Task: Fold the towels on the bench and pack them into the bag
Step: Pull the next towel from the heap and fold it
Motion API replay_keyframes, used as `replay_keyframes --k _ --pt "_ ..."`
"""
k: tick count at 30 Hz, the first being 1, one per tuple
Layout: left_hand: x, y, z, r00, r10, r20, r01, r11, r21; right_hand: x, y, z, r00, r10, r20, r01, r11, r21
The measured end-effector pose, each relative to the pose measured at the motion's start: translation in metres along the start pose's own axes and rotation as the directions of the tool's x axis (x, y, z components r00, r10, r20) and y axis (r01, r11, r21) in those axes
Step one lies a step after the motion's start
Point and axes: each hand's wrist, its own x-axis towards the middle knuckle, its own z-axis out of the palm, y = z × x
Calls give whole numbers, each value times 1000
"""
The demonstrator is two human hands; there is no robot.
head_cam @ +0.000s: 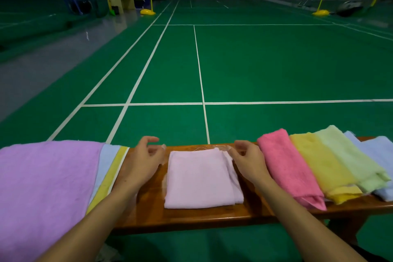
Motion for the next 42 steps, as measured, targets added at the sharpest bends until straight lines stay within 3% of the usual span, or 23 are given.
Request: replay_keyframes --k 3,6,10,12,17,23,27,30,34,39,42 --pt "-12 -4 6 975 220 45 -224 940 257 -2 3 2 994 -108 -26 105 990 -93" --pt "-27 -12 25 872 403 277 -488 758 432 -14 6 10 961 -271 55 276 930 -243" --pt "-33 -23 39 785 333 522 -611 552 567 -32 7 30 822 -445 355 562 730 -389" --pt "-34 -24 39 773 292 564 -624 512 590 -39 4 35 753 -426 502 650 600 -466" --pt "-25 -32 27 806 193 560 -572 499 651 -31 17 23 754 -318 575 638 561 -528" --pt "-27 -37 0 822 183 540 -545 526 653 -18 34 -13 838 -342 425 538 644 -544" --pt "-30 -43 -23 799 309 516 -580 623 524 -36 36 -30 836 -430 342 545 727 -418" --pt "-41 -42 -26 731 422 536 -652 662 369 -55 34 -31 803 -443 399 575 754 -317" --pt "-53 -35 -18 681 416 602 -698 618 362 -65 27 -28 762 -444 472 610 738 -289" --pt "-48 -35 -14 679 422 600 -719 546 430 -61 24 -29 732 -317 604 618 681 -392" --pt "-45 -35 -14 684 431 588 -722 512 465 -56 24 -27 737 -324 594 628 651 -425"
